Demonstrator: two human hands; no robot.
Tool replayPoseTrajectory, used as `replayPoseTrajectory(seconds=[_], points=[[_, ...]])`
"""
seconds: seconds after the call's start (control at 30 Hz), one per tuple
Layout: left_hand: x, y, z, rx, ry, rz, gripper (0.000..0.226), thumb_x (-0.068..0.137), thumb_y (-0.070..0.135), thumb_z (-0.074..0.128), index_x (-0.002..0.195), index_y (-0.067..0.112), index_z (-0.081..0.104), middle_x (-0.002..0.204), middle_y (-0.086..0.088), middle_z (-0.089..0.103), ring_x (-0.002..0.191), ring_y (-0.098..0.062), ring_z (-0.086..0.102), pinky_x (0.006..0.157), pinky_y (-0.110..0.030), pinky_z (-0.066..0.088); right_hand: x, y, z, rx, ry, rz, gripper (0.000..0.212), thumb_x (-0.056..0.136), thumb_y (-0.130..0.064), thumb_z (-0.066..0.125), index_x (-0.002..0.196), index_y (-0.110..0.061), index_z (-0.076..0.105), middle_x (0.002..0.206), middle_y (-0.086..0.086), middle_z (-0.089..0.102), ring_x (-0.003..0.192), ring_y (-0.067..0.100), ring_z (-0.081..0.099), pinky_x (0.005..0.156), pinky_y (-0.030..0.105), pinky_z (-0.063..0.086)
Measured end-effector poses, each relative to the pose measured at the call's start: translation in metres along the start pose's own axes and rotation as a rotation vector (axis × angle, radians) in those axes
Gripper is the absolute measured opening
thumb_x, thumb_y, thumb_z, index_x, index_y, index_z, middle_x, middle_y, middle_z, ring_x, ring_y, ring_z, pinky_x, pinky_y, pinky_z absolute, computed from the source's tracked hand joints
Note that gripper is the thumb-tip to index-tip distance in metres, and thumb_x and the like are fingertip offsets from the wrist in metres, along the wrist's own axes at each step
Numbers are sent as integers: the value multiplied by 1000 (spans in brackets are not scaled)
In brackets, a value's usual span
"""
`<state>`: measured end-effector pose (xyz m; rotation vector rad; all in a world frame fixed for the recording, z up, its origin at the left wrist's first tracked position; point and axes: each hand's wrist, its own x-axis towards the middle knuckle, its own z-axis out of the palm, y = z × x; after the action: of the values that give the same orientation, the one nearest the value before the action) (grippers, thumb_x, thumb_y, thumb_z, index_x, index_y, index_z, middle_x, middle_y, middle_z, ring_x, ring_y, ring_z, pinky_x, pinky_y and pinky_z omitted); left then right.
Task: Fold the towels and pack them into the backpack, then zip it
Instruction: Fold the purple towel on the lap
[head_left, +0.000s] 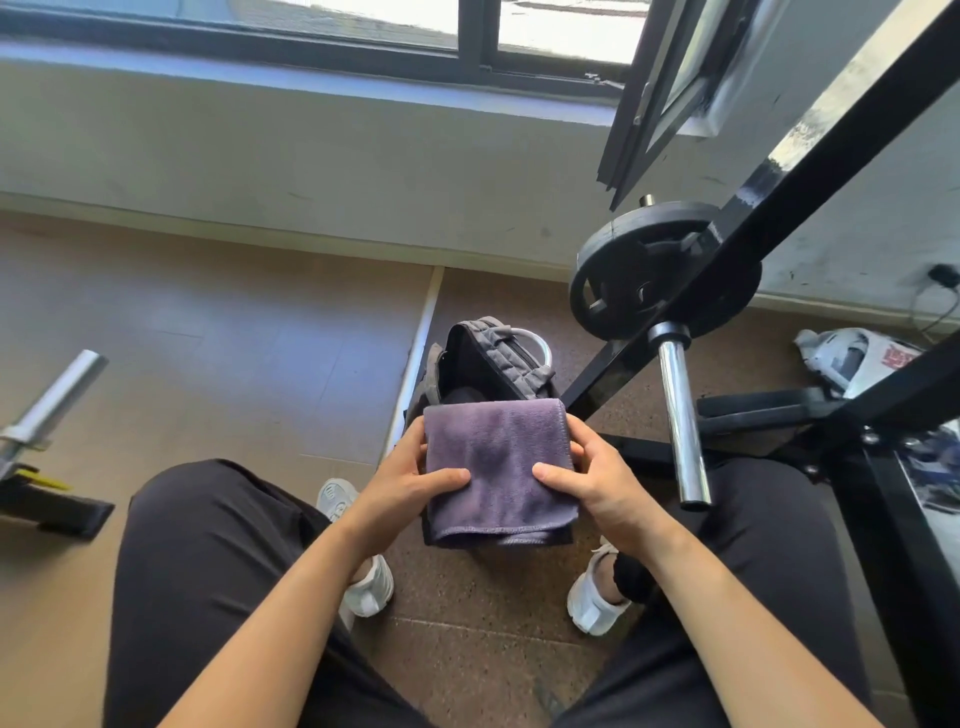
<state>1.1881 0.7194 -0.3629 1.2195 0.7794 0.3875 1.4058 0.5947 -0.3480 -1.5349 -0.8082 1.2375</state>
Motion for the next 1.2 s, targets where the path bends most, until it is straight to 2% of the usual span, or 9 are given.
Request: replayPoseTrajectory(seconds=[0.1,0.27,0.4,0.57,0.73,0.87,0.97,1.07,1.2], points=[[1,-2,-1,2,31,-61,85,63,32,86,136,26,44,134,-13,61,118,-26,67,97,-43,58,1,0,0,-21,-30,34,70,81,-18,80,141,-39,50,129,-2,65,121,16,63,108,45,50],[7,-3,-3,-133,84,-46,61,86,-6,71,129,28,45,121,-16,72,102,-27,74,76,-33,62,2,-3,2,81,46,-4,65,89,2,70,139,-35,48,126,9,67,117,23,67,102,44,54],[8,-2,-5,-252,49,-46,63,77,0,72,137,2,54,111,-14,75,92,-23,76,68,-28,61,2,-6,3,206,79,31,68,93,4,63,147,-27,37,125,10,69,114,24,69,100,45,55],[8,-1,-7,-362,1,-7,62,74,1,80,132,14,61,119,-16,72,105,-30,72,82,-37,63,-5,-15,3,383,-5,61,46,96,7,52,138,-11,56,129,20,67,120,37,64,99,47,53],[2,5,-5,-411,-78,39,53,60,25,97,107,13,75,106,-15,75,97,-27,74,79,-34,62,-7,-18,0,569,-114,50,41,94,5,49,128,-11,65,116,15,71,106,28,70,89,40,58],[-2,11,-7,-360,-166,64,27,69,30,92,82,14,75,124,-12,71,114,-27,68,87,-32,58,-6,-17,-4,534,-106,37,52,96,15,38,76,-11,78,113,10,71,108,27,66,84,34,57],[-2,12,-8,-346,-215,66,21,73,28,89,74,14,73,131,-14,67,122,-29,64,91,-34,57,-6,-16,-4,438,-143,-29,58,90,25,36,60,-8,73,113,13,66,107,26,65,88,35,54],[1,10,-11,-403,-206,-6,18,72,13,77,89,8,75,133,-19,64,117,-32,65,89,-38,59,-5,-12,-6,239,-65,-122,52,83,29,41,56,-6,69,111,17,65,109,28,64,98,41,53],[2,12,-9,-445,-113,-146,46,76,32,62,116,11,70,120,-16,67,91,-26,71,69,-36,60,-5,-5,-5,-68,66,-209,44,77,29,48,57,-4,69,112,11,64,112,22,62,102,45,51]])
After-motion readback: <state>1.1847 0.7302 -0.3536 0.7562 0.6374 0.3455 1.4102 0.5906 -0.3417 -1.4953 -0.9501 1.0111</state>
